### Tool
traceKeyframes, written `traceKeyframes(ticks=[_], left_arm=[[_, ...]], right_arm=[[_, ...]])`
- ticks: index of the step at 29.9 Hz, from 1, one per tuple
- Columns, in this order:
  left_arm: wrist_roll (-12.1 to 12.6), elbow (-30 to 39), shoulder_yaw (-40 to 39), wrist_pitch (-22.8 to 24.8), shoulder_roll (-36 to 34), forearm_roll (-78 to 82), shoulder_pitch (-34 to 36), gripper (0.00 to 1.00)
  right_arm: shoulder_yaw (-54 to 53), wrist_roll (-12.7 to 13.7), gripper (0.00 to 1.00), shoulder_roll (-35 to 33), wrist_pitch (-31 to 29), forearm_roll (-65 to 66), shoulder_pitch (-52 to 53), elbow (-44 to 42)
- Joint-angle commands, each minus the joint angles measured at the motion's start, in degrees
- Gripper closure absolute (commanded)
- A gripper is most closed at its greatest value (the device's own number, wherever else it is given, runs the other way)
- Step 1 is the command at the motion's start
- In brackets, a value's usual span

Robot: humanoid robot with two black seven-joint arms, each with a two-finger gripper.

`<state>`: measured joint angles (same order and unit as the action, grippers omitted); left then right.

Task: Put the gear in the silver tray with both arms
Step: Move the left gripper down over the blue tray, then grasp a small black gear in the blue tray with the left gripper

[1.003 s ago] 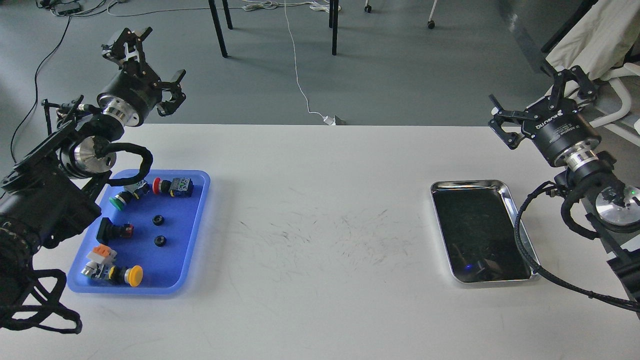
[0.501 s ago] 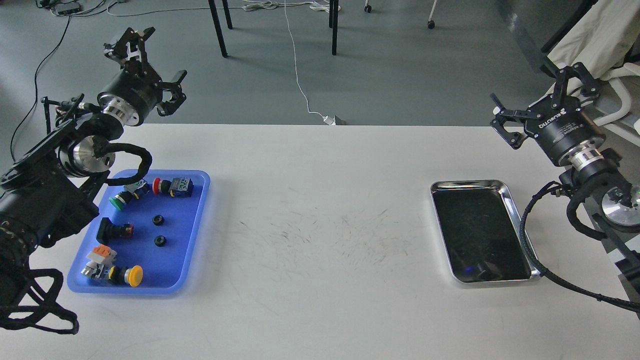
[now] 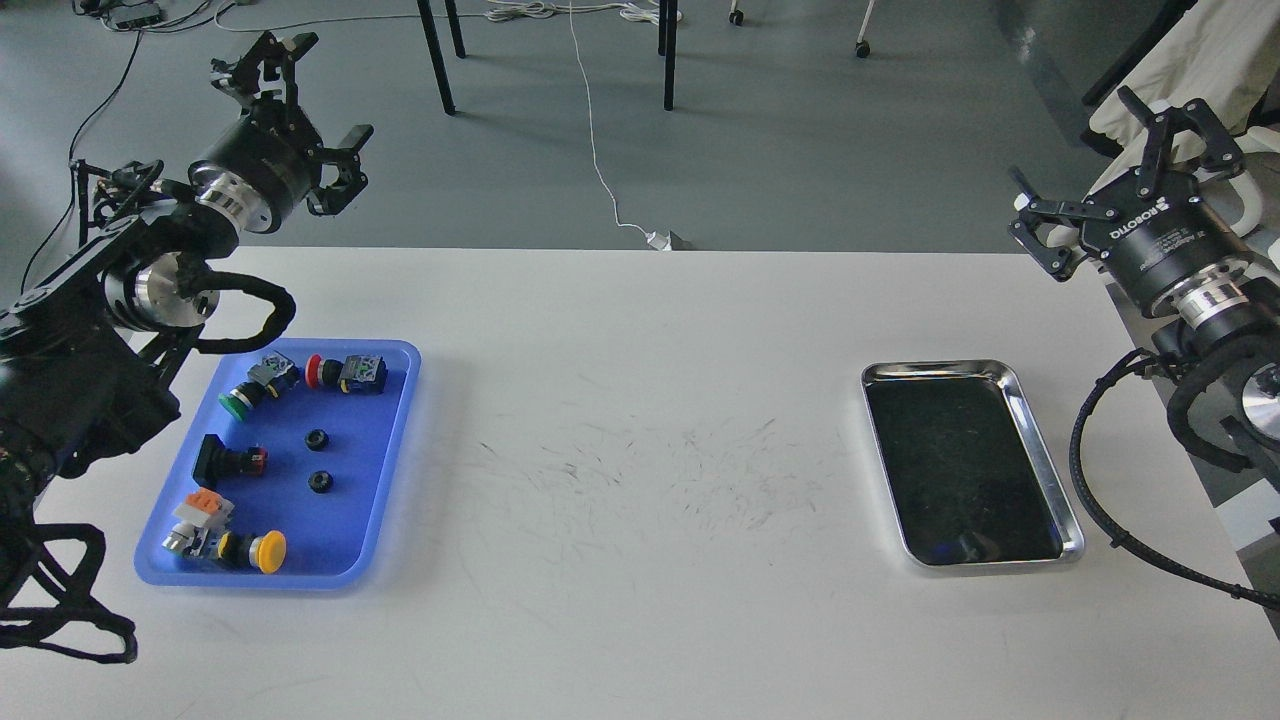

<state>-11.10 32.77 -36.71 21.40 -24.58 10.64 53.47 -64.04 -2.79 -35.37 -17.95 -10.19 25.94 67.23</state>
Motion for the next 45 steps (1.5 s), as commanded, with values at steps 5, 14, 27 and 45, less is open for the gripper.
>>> traceKeyframes(ticks=[5,14,27,45], left_arm=[[-0.06,9.48,8.06,-0.05,-9.41,5.87,0.49,0.01],[0.38,38.65,16.57,-0.05,-32.08,24.93,-1.35,0.01],[1.34,48.44,30.37,-6.71,-36.86,68.96,-4.42,0.01],[5.3,36.32,31.17,-10.94,-26.31,89.91,-11.72,0.07]], right_arm=[[-1.0,0.06,0.01,-0.58,0.02,0.0,-0.28,1.24],[-1.0,0.06,0.01,-0.4,0.1,0.0,-0.37,1.15],[-0.74,0.06,0.01,-1.37,0.1,0.09,-1.24,-0.43],[-0.56,0.06,0.01,-1.63,0.11,0.09,-1.33,-0.34]])
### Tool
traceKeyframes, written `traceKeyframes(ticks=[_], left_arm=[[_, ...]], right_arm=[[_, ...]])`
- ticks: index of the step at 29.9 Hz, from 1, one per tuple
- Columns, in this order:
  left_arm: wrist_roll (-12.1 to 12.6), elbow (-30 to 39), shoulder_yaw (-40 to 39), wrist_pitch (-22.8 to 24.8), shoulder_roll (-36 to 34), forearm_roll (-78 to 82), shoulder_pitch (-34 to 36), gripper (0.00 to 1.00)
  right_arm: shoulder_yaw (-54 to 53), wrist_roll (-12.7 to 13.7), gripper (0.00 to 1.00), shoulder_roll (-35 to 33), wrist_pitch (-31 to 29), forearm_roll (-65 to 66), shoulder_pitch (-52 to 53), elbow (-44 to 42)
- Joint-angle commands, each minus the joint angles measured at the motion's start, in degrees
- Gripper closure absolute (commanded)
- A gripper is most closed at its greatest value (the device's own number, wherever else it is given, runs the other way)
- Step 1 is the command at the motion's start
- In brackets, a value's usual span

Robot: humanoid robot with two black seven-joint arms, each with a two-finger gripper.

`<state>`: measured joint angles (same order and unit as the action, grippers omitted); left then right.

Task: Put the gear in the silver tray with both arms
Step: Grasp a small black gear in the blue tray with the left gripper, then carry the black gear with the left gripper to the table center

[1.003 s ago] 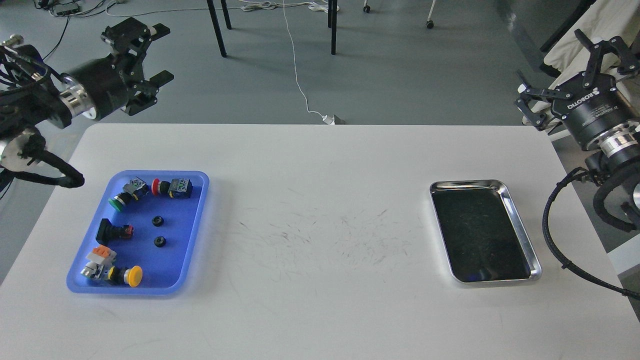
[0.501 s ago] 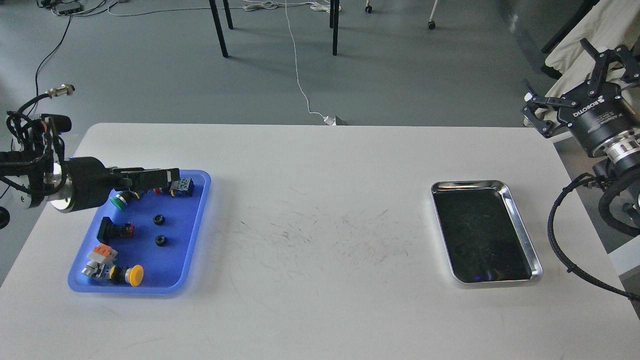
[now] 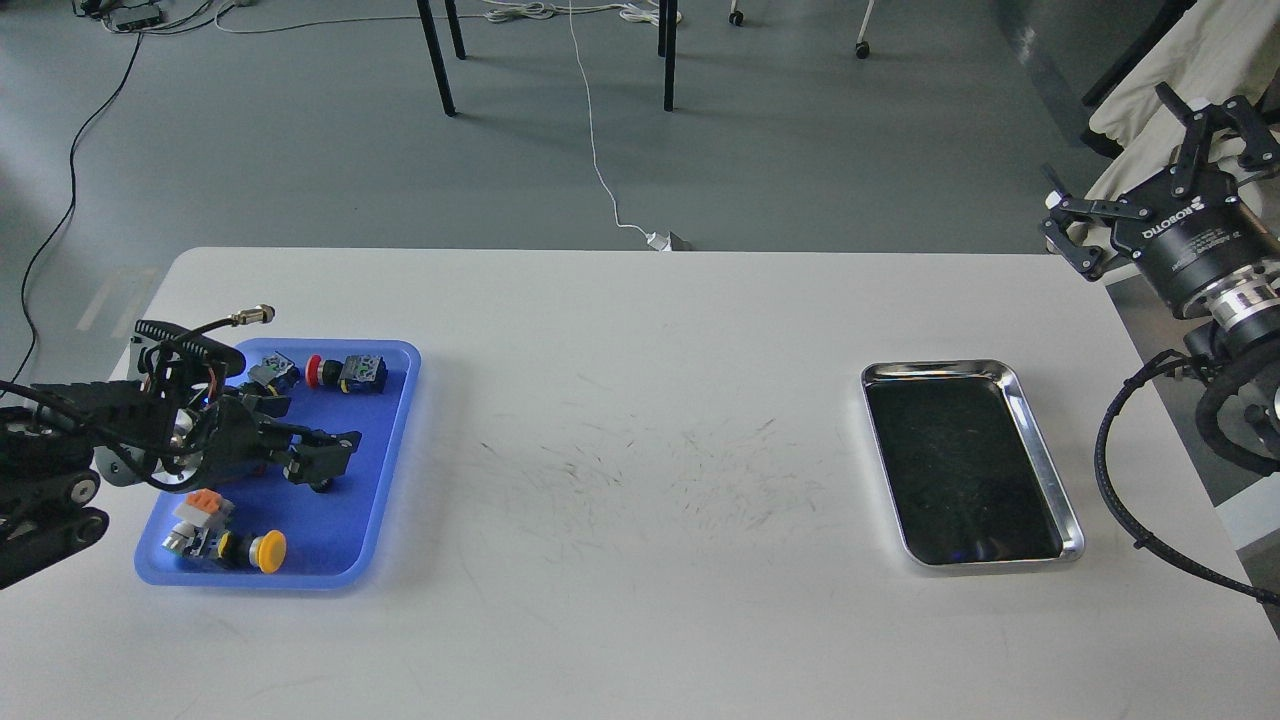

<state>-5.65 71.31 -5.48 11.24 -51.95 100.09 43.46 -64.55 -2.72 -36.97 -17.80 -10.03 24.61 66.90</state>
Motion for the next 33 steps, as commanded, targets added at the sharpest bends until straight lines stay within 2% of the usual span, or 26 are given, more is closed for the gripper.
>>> traceKeyframes(ticks=[1,4,9,16,18,20,21,23,26,29,33], left_arm=[[-0.24,-2.92,-0.06,-1.04,1.24,0.46,-1.98,0.08],[-0.33,-4.94,0.03,-1.31,2.73,0.46,-2.24,0.1],[-0.68,-8.02,0.03,-2.36,4.05,0.55,-2.68,0.28],[-1.03,-9.61,0.03,-2.54,4.67,0.55,-2.86,0.39],[-1.2,-9.7,0.12,-2.54,4.67,0.55,-3.12,0.49],[-1.29,-9.79,0.12,-2.45,4.67,0.99,-3.12,0.55],[-1.38,-9.79,0.12,-2.45,4.67,1.16,-3.12,0.61],[-1.47,-9.79,0.12,-2.36,4.58,1.34,-3.12,0.81],[-1.64,-9.79,0.03,-1.75,4.49,1.25,-3.12,0.91],[-1.82,-9.44,-0.06,-1.31,4.32,1.25,-3.12,0.95],[-3.14,-7.51,-0.23,-1.05,2.74,1.08,-2.25,0.95]], right_arm=[[-0.05,0.0,0.01,-0.04,-0.04,-0.07,-0.09,-0.01],[0.04,0.0,0.01,-0.04,-0.04,-0.07,-0.09,-0.01],[0.04,0.0,0.01,-0.04,-0.04,-0.07,-0.18,-0.01],[0.13,0.0,0.01,0.14,-0.04,-0.07,-0.26,-0.01],[0.04,0.0,0.01,0.23,-0.04,0.01,-0.26,-0.01],[0.04,0.0,0.01,0.23,-0.04,-0.07,-0.26,-0.01],[0.04,0.0,0.01,0.31,-0.04,-0.07,-0.18,-0.01],[0.04,0.0,0.01,0.31,-0.04,-0.07,-0.18,-0.01],[0.04,0.0,0.01,0.31,-0.04,-0.07,-0.18,-0.01],[0.04,0.0,0.01,0.31,-0.04,0.01,-0.18,-0.01],[-0.22,0.0,0.01,0.31,-0.04,-0.07,-0.18,-0.01]])
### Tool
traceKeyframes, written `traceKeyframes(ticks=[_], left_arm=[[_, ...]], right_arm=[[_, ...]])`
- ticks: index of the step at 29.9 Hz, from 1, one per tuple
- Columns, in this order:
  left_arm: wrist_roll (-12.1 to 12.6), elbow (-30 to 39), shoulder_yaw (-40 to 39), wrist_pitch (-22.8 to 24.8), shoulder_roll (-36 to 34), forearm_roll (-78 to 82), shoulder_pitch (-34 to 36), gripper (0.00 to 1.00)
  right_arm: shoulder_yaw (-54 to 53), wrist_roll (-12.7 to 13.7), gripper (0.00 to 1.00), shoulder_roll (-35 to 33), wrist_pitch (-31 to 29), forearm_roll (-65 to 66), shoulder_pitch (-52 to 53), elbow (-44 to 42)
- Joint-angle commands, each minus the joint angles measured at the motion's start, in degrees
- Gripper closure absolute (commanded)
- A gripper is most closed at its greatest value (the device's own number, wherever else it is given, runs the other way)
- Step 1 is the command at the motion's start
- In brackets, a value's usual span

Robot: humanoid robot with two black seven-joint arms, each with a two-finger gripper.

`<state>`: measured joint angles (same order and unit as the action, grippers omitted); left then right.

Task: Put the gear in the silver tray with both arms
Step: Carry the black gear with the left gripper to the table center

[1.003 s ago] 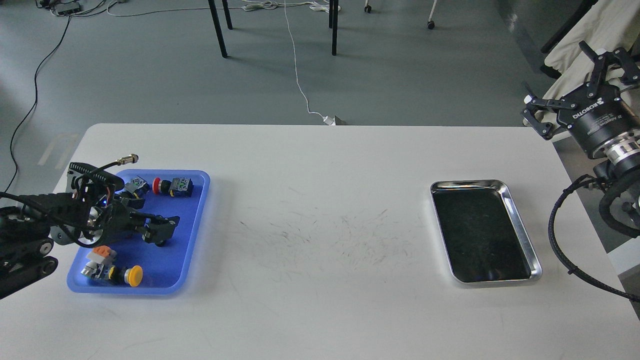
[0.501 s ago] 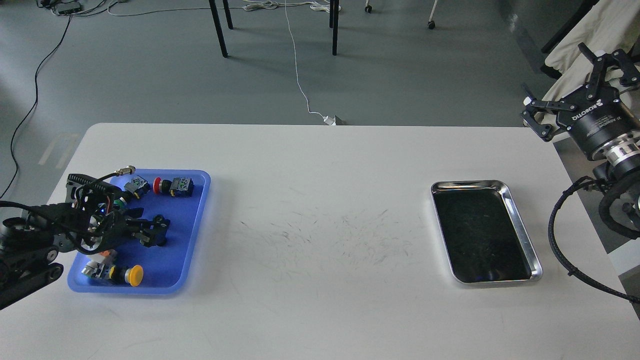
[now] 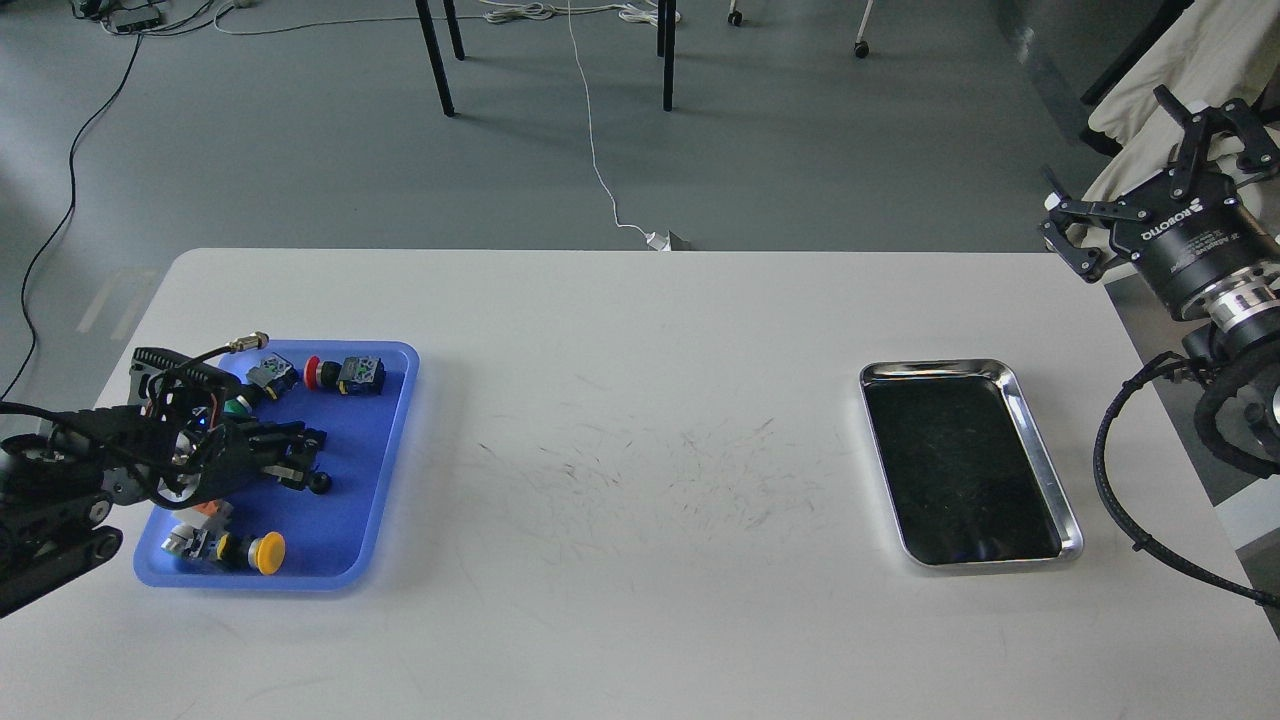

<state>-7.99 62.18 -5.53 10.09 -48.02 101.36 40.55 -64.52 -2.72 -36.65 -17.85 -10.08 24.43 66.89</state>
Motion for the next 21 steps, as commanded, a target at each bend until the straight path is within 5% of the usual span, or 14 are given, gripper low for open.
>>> traceKeyframes(ticks=[1,7,11,16,21], left_arm=[[-0.79,3.1,-0.45,0.28,-2.76,-0.28,0.84,0.95],[0.78,18.64,-1.06,6.24,-8.83,-0.72,12.16,0.95],[5.7,26.58,-1.94,11.52,-6.31,-0.81,18.24,0.95],[10.53,25.89,-2.47,9.87,10.72,-0.9,18.07,0.95],[13.97,16.42,-2.21,5.47,30.58,-0.72,17.28,0.94]], right_arm=[[-0.34,0.0,0.01,0.0,0.01,-0.03,0.0,0.0],[-0.34,0.0,0.01,-0.26,0.01,0.06,0.0,-0.09],[-0.43,0.0,0.01,-0.35,0.1,0.06,0.0,-0.44],[-0.34,-0.09,0.01,-1.67,-0.08,0.15,0.0,-2.72],[-0.17,-0.09,0.01,-3.17,-0.25,0.15,0.0,-4.57]])
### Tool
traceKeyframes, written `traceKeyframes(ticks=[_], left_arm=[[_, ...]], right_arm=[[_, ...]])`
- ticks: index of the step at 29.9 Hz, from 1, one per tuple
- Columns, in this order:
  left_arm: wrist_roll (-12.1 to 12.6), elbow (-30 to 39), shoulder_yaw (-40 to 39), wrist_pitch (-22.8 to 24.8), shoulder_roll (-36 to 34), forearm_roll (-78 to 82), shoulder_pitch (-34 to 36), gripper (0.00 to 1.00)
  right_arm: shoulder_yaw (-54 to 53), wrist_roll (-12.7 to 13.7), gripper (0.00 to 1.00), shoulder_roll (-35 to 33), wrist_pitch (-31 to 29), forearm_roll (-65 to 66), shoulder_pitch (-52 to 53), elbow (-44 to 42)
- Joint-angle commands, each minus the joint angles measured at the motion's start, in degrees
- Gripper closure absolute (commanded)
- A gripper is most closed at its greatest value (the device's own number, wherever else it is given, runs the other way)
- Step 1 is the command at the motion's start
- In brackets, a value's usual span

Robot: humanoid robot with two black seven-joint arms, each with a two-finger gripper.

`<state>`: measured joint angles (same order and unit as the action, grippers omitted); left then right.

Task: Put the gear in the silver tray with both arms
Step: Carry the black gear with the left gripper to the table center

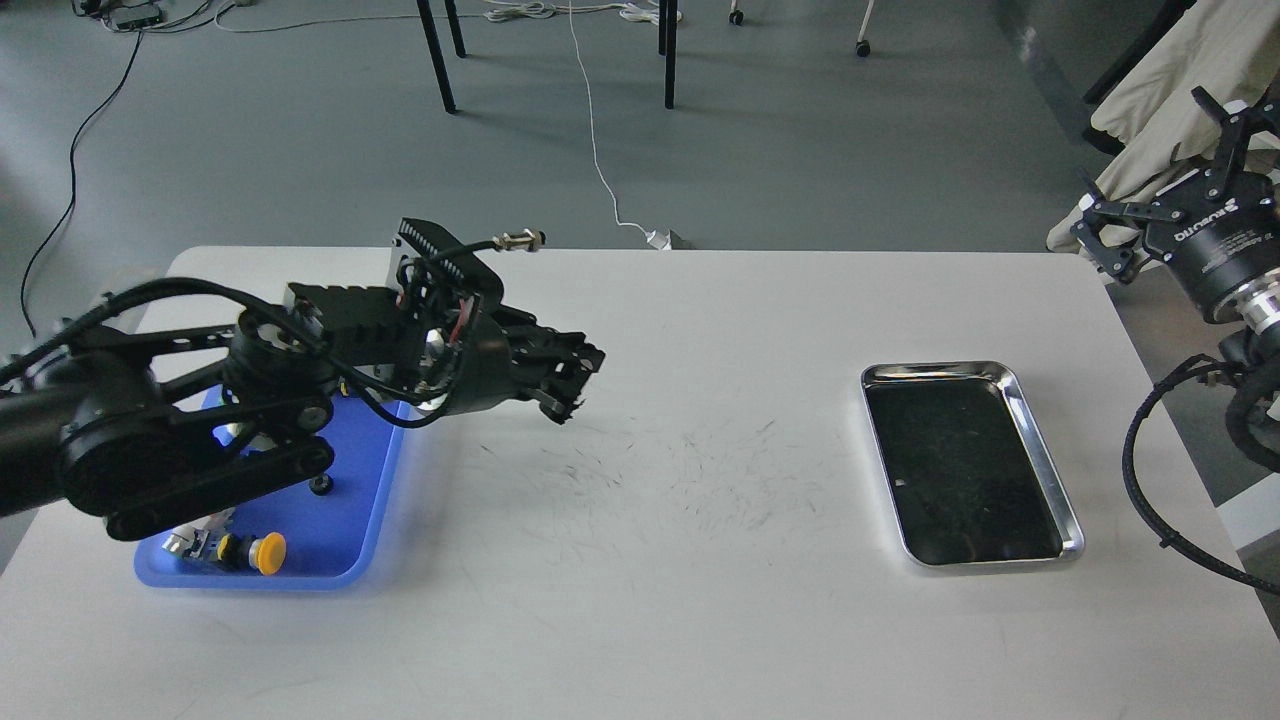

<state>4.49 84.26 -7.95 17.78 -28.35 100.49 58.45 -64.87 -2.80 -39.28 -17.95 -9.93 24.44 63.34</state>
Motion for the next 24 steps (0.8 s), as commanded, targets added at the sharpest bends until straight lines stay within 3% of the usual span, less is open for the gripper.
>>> traceKeyframes(ticks=[1,5,11,17,24], left_arm=[[1.49,-8.3,0.22,-3.01,14.52,0.23,-1.23,0.94],[0.79,-19.9,0.57,-7.75,28.35,0.41,-3.6,0.94],[-1.41,-31.77,-0.13,-15.91,28.35,-1.52,-7.73,0.94],[-1.67,-32.58,0.13,-17.78,28.35,-8.29,-10.19,0.94],[-3.78,-30.91,0.13,-17.78,28.35,-13.56,-12.65,0.92]], right_arm=[[0.27,-0.02,0.01,-0.54,-0.16,0.09,-0.01,-1.28],[0.44,-0.02,0.01,-0.89,-0.16,0.09,-0.01,-1.2],[0.44,-0.02,0.01,-0.89,-0.07,0.09,-0.45,-0.76],[0.62,-0.02,0.01,-0.72,-0.07,0.09,-0.45,-0.85],[0.71,-0.1,0.01,-0.27,-0.07,0.09,-0.45,-0.67]])
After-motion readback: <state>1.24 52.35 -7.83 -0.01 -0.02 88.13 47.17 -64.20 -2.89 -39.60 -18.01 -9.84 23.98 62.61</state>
